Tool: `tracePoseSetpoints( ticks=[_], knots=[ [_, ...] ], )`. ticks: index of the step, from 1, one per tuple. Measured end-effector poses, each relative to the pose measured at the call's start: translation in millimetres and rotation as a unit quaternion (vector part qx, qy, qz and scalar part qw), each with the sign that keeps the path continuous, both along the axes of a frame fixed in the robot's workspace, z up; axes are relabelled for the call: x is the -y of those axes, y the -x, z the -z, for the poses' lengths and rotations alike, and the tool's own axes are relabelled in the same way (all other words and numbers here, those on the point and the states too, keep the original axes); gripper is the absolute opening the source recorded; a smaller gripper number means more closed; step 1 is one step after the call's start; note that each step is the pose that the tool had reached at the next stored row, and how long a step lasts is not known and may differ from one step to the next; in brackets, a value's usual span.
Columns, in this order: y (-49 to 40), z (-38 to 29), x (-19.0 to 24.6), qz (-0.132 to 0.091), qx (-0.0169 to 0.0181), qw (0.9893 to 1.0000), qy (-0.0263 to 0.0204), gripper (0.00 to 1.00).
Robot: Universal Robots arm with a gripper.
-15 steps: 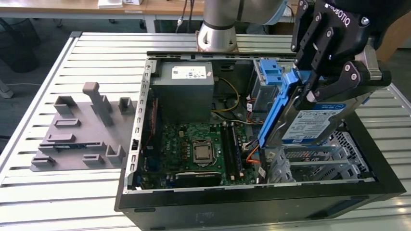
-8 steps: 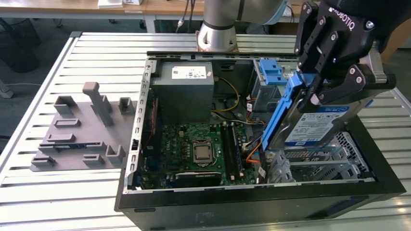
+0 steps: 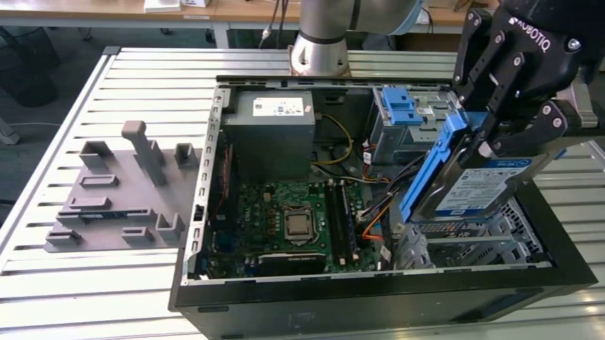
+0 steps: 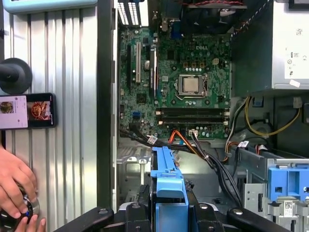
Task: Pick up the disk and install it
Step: 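Insert the disk into the insertion slot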
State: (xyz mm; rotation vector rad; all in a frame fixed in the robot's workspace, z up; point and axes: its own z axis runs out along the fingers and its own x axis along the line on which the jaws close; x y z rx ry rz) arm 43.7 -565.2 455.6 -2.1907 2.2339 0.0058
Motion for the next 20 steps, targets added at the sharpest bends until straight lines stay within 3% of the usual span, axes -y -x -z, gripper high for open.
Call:
tracePoseSetpoints(
  ticks=[10,20],
  knots=[
    [-16.7,4.3,0.0,0.000,0.0000,1.0000,0.0000,0.37],
    [-23.5,7.6,0.1,0.000,0.0000,1.0000,0.0000,0.37]
  ],
)
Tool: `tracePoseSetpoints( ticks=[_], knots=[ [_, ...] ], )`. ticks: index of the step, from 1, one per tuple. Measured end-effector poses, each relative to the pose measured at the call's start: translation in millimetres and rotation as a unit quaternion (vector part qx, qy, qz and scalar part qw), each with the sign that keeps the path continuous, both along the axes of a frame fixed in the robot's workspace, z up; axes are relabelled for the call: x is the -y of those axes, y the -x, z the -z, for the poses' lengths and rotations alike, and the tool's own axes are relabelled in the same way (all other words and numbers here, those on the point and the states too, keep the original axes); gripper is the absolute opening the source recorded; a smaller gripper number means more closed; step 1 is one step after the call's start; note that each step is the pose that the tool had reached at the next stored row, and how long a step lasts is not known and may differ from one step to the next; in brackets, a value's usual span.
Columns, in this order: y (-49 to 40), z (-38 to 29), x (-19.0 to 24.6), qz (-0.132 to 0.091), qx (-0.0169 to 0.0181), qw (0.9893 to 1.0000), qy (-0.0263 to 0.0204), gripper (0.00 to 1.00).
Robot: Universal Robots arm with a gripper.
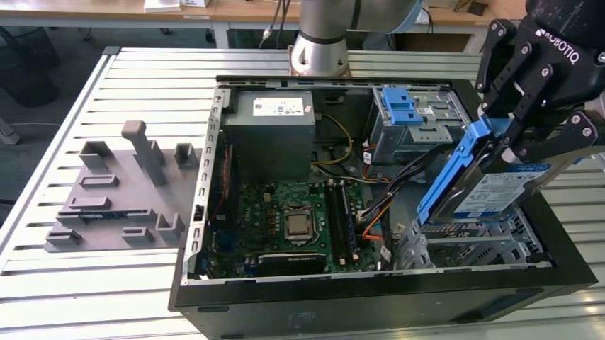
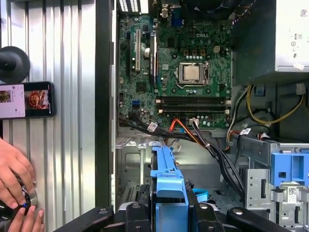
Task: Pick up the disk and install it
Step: 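Insert the disk into the insertion slot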
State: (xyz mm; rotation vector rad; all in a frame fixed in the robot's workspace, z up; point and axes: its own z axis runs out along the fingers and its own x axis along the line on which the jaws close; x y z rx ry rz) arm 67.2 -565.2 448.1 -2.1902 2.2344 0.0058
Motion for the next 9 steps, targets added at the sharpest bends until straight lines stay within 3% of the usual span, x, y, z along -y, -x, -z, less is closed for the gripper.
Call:
tracePoseSetpoints(
  ticks=[9],
  knots=[
    [-2.4,3.5,3.1,0.000,0.0000,1.0000,0.0000,0.37]
  ],
)
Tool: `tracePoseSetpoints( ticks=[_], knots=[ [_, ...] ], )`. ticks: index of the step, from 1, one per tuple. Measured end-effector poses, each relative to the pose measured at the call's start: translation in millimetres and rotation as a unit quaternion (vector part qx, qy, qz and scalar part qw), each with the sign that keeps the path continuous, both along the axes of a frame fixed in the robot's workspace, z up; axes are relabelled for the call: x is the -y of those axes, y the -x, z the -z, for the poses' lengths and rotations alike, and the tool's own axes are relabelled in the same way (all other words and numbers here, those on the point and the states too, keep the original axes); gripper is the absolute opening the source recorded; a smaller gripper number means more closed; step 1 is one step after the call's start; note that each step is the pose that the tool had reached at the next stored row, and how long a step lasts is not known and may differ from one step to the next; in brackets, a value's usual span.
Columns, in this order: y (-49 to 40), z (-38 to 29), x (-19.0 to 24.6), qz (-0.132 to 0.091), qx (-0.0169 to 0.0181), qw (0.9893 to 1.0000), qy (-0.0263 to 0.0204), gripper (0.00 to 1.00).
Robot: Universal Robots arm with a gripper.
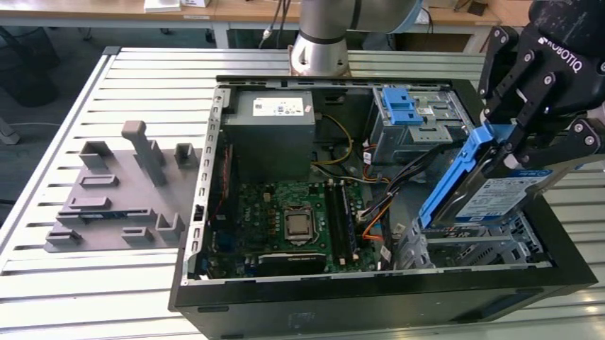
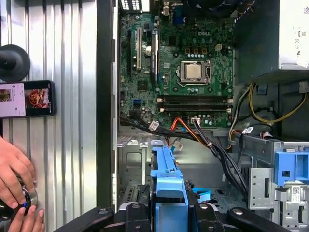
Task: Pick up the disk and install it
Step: 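Insert the disk into the insertion slot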
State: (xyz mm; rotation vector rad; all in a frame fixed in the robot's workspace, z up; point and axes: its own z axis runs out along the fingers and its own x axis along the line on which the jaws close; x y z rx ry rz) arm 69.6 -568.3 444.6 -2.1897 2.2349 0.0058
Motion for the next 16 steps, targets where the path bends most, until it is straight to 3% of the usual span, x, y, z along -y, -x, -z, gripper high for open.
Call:
tracePoseSetpoints(
  ticks=[16],
  knots=[
    [-0.8,7.7,2.8,0.000,0.0000,1.0000,0.0000,0.37]
  ],
)
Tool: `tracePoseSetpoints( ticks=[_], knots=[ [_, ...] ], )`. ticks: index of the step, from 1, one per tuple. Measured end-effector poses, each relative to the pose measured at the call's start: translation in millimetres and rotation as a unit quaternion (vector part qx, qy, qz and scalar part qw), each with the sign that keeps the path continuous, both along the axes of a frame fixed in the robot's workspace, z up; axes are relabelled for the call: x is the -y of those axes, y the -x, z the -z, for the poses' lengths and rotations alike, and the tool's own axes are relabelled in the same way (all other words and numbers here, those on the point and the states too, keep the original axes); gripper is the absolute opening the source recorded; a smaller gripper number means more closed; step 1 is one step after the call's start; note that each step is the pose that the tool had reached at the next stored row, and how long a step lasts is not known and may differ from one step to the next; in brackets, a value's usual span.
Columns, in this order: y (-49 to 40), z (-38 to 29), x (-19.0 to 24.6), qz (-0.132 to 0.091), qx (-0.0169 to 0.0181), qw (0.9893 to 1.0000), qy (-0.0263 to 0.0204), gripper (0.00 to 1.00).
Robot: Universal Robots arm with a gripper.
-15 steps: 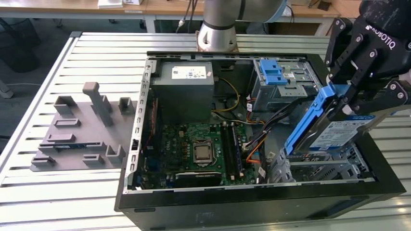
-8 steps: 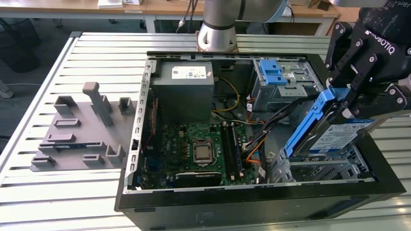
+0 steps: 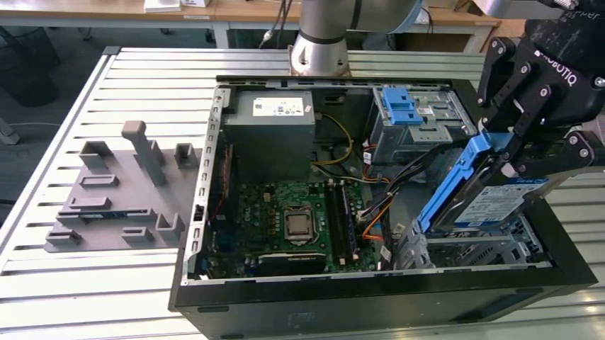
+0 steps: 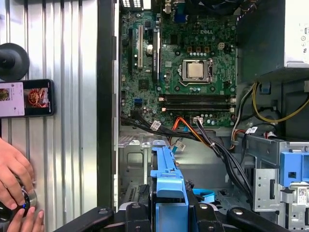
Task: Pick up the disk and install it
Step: 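Insert the disk into the insertion slot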
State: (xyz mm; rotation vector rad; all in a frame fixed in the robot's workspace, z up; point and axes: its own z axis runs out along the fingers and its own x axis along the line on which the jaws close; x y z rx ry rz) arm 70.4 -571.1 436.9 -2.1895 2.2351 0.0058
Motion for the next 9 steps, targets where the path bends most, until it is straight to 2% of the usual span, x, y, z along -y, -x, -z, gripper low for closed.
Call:
tracePoseSetpoints(
  ticks=[9],
  knots=[
    [0.0,5.1,0.0,0.000,0.0000,1.0000,0.0000,0.37]
  ],
)
